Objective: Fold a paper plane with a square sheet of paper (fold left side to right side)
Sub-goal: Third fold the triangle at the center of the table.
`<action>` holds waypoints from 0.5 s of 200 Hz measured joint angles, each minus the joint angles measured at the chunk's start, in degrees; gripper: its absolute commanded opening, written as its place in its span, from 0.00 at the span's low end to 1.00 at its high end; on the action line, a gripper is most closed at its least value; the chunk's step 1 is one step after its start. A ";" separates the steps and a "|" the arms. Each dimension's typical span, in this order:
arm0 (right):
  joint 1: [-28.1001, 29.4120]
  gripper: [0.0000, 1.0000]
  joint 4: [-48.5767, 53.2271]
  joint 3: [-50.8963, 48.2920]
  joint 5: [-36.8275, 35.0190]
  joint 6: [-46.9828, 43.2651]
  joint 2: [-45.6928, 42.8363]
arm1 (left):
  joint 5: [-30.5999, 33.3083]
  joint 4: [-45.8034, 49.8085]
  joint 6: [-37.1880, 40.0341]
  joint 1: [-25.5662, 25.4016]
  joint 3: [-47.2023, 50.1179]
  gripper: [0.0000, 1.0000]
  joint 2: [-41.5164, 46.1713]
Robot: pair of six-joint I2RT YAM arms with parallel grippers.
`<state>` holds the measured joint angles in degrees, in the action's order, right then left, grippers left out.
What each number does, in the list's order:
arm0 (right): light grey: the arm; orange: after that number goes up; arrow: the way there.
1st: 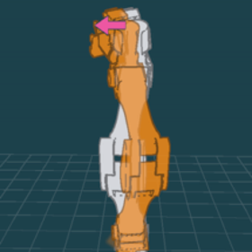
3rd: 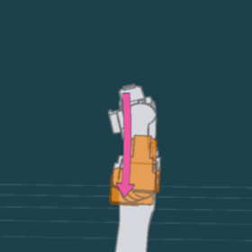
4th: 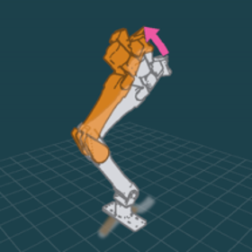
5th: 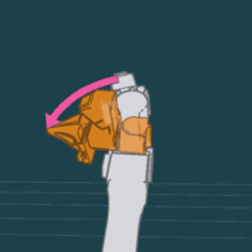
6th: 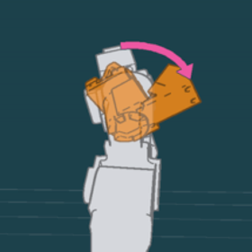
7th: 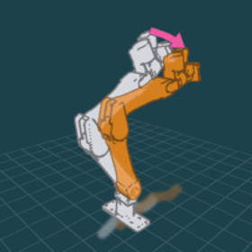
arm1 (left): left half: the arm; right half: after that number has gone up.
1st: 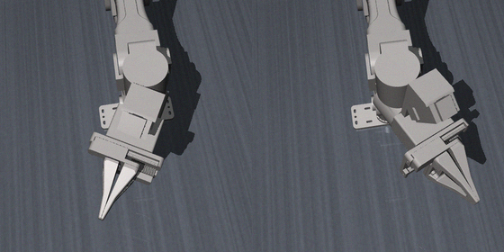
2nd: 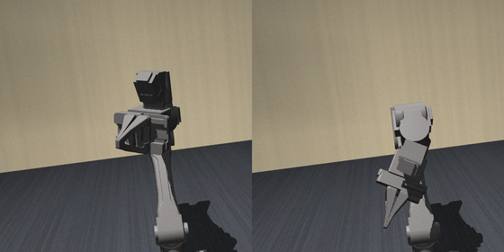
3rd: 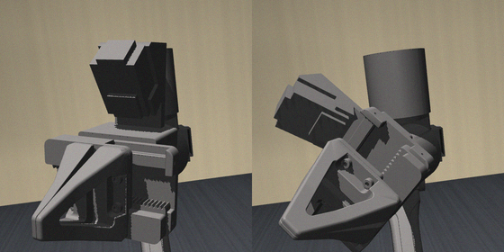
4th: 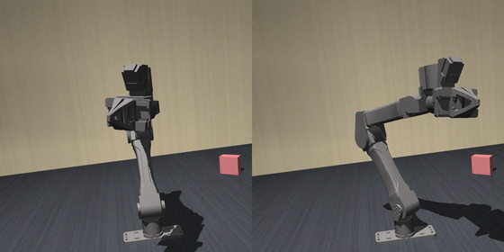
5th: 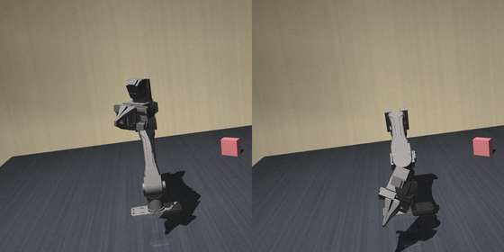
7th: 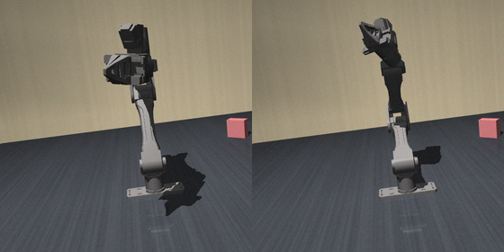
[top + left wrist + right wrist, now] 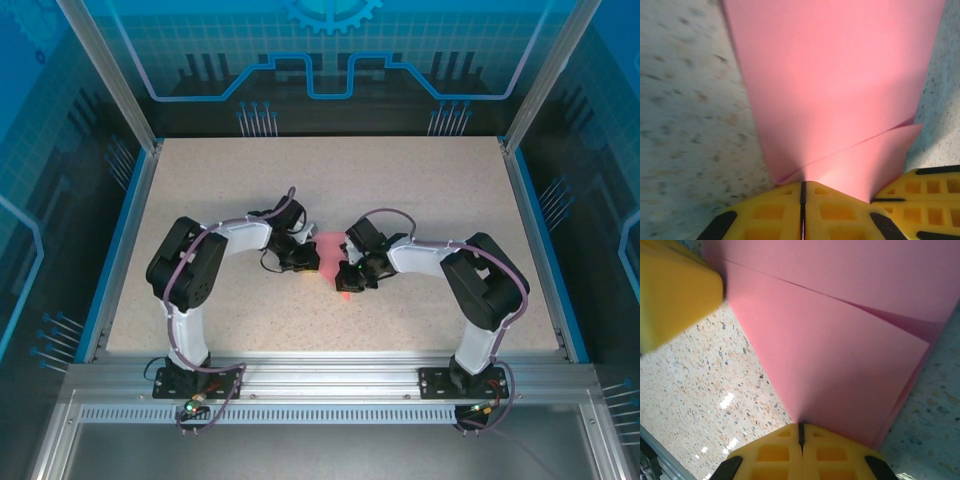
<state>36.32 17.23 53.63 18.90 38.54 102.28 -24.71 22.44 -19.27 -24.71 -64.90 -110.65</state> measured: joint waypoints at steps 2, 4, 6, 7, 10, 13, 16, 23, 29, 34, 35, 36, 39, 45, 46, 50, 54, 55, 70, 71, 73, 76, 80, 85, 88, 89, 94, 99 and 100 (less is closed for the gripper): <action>0.00 0.00 0.00 0.00 0.00 0.02 0.00 | 0.09 0.00 0.00 0.11 -0.02 0.09 0.00; 0.00 0.00 0.00 0.00 0.00 0.02 0.00 | 0.15 0.02 0.00 0.31 -0.07 0.09 0.00; 0.00 0.00 -0.02 -0.02 0.00 0.02 0.00 | 0.31 0.09 0.02 0.46 -0.13 0.09 0.00; 0.00 0.00 0.00 -0.02 0.00 0.02 0.00 | 0.35 0.11 0.00 0.52 -0.15 0.09 0.00; 0.00 0.00 -0.02 -0.02 0.00 0.02 -0.02 | 0.48 0.17 0.02 0.74 -0.22 0.10 0.00; 0.00 0.00 0.00 -0.02 -0.02 0.00 -0.04 | 0.66 0.17 0.04 0.96 -0.26 0.09 0.00; 0.00 0.00 0.07 -0.02 -0.04 0.02 -0.04 | 0.96 0.20 0.09 1.25 -0.33 0.09 0.00; 0.00 0.00 0.22 -0.07 -0.11 0.02 -0.15 | 1.22 0.24 0.17 1.73 -0.44 0.09 0.00; 0.00 0.00 0.33 -0.07 -0.22 0.00 -0.22 | 1.42 0.35 0.20 2.10 -0.57 0.10 -0.04; 0.00 0.00 0.46 -0.07 -0.26 0.02 -0.26 | 1.66 0.39 0.20 2.38 -0.63 0.09 -0.04; 0.00 0.00 0.48 -0.09 -0.26 0.02 -0.26 | 1.75 0.37 0.20 2.45 -0.66 0.10 -0.04; 0.00 0.00 0.50 -0.07 -0.28 0.00 -0.26 | 1.79 0.37 0.20 2.49 -0.66 0.10 -0.04; 0.00 0.00 0.59 -0.09 -0.31 0.02 -0.28 | 1.84 0.39 0.20 2.62 -0.68 0.09 -0.04; 0.00 0.00 0.70 -0.09 -0.37 0.02 -0.31 | 1.95 0.42 0.20 2.84 -0.74 0.09 -0.04; 0.00 0.00 0.70 -0.09 -0.37 0.02 -0.33 | 1.97 0.42 0.22 2.86 -0.76 0.09 -0.04; 0.00 0.00 0.72 -0.09 -0.39 0.02 -0.33 | 2.03 0.46 0.20 2.97 -0.81 0.10 -0.04; 0.00 0.00 0.72 -0.09 -0.39 0.02 -0.33 | 2.21 0.57 0.20 3.06 -0.90 0.10 -0.04; 0.00 0.00 0.72 -0.09 -0.39 0.02 -0.33 | 2.23 0.57 0.22 3.06 -0.92 0.10 -0.04; 0.00 0.00 0.72 -0.11 -0.39 0.00 -0.37 | 2.49 0.63 0.20 3.37 -1.01 0.09 -0.04; 0.00 0.00 0.72 -0.11 -0.39 0.02 -0.39 | 2.51 0.63 0.20 3.37 -1.01 0.10 -0.04; 0.00 0.00 0.68 -0.15 -0.39 0.00 -0.39 | 2.49 0.63 0.20 3.41 -1.01 0.10 -0.04; 0.00 0.00 0.68 -0.20 -0.39 0.00 -0.42 | 2.51 0.63 0.20 3.41 -1.01 0.10 -0.04; 0.00 0.00 0.63 -0.24 -0.39 0.02 -0.46 | 2.51 0.66 0.22 3.45 -1.01 0.10 -0.04; 0.00 0.00 0.50 -0.33 -0.39 0.00 -0.59 | 2.49 0.66 0.20 3.45 -1.01 0.11 -0.04; 0.00 0.02 0.48 -0.37 -0.39 0.00 -0.61 | 2.49 0.63 0.17 3.45 -1.01 0.11 -0.04; 0.00 0.02 0.48 -0.42 -0.39 0.00 -0.66 | 2.49 0.66 0.17 3.48 -1.01 0.11 -0.04; 0.00 0.07 0.44 -0.50 -0.39 -0.02 -0.79 | 2.54 0.63 0.15 3.50 -1.01 0.13 0.00; 0.00 0.09 0.39 -0.66 -0.42 -0.04 -1.01 | 2.64 0.63 0.15 3.50 -0.98 0.14 0.09; 0.00 0.10 0.37 -0.70 -0.42 -0.09 -1.05 | 2.69 0.61 0.13 3.52 -0.96 0.14 0.11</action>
<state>36.32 17.61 52.93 18.48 38.46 101.23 -22.02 23.05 -19.14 -21.19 -65.87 -110.54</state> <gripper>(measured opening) 0.055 0.121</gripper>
